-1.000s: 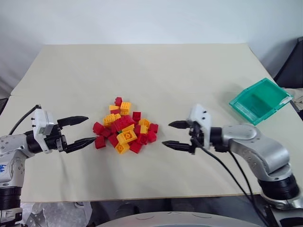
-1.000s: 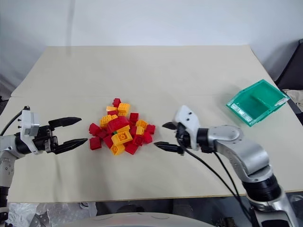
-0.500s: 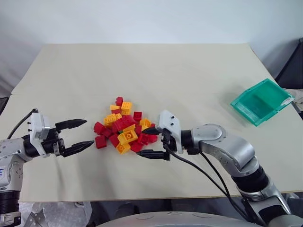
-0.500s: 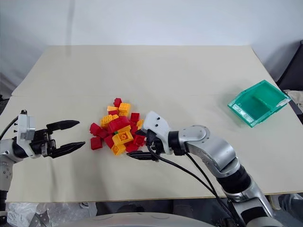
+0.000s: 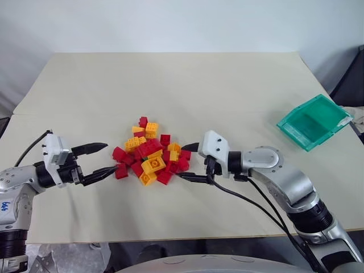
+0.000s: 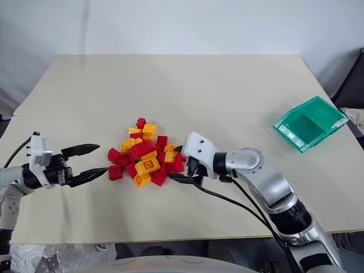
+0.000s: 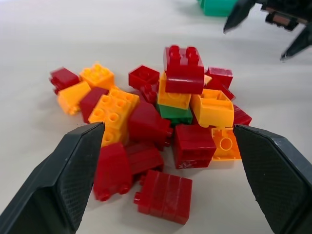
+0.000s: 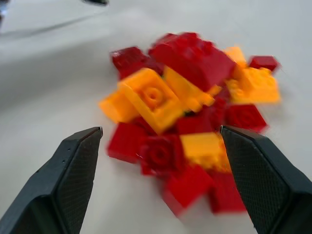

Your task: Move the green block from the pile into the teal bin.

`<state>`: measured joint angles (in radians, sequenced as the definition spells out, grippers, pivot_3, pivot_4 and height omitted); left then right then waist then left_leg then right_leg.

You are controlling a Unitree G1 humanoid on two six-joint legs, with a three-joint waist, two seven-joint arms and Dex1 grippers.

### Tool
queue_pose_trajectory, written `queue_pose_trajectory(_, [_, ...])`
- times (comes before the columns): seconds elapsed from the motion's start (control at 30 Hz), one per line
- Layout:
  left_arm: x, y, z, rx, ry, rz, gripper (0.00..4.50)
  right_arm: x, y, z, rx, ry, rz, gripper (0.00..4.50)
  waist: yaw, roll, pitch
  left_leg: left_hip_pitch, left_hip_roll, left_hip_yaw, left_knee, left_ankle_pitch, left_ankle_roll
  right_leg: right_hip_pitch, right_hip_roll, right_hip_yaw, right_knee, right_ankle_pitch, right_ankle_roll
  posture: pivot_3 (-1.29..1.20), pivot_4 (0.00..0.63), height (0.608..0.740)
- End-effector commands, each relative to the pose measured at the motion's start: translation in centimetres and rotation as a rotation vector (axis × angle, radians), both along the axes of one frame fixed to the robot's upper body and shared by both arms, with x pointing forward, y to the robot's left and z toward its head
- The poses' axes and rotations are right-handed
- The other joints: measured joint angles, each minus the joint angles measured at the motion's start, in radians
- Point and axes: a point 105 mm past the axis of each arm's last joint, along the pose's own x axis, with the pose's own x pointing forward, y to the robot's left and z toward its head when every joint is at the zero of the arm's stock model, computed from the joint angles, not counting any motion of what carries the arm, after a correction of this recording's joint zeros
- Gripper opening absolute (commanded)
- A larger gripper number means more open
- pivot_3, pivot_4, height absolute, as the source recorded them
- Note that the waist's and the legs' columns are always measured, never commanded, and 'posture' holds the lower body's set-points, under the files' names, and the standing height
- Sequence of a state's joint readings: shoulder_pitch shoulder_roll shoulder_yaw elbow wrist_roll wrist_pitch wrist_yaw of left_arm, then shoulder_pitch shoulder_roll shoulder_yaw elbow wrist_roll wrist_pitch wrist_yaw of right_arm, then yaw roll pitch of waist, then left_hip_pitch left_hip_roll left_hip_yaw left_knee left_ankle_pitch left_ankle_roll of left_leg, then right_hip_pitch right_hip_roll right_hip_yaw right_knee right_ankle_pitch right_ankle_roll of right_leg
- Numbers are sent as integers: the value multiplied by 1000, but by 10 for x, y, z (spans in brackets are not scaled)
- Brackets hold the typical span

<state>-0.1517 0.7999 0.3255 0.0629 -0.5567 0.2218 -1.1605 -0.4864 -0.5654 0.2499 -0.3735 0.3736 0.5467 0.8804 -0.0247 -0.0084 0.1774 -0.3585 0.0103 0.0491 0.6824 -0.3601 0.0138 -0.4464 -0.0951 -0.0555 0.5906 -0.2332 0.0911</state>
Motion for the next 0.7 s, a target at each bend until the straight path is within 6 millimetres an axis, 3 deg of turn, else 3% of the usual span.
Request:
queue_pose_trajectory(0.03, [3,-8,8,3,-27,-27,4500,-8,-17,14,13,-42,39,4211,1,0,0,0,0,0,0,0,0,0,0,0,0,0,0,0,150,740])
queue_pose_trajectory(0.1, [8,-14,10,8,-18,-42,4500,-10,-31,13,-14,-22,45,4488,4,0,0,0,0,1,0,0,1,0,0,0,0,0,0,0,150,740])
queue_pose_trajectory(0.33, [15,-28,13,31,-3,-86,4500,-12,-53,13,-20,4,43,4488,1,0,0,1,0,2,1,0,1,0,1,1,0,0,1,0,150,740])
queue_pose_trajectory(0.63, [5,-81,18,47,38,-337,4500,-2,-56,17,55,-51,-64,4488,13,0,0,1,-1,3,1,0,1,0,1,2,1,1,1,0,150,740])
queue_pose_trajectory(0.7, [2,-83,18,68,39,-370,3885,-1,-57,17,59,-56,-79,4500,14,0,0,1,-1,3,1,0,1,0,2,2,0,1,1,0,150,740])
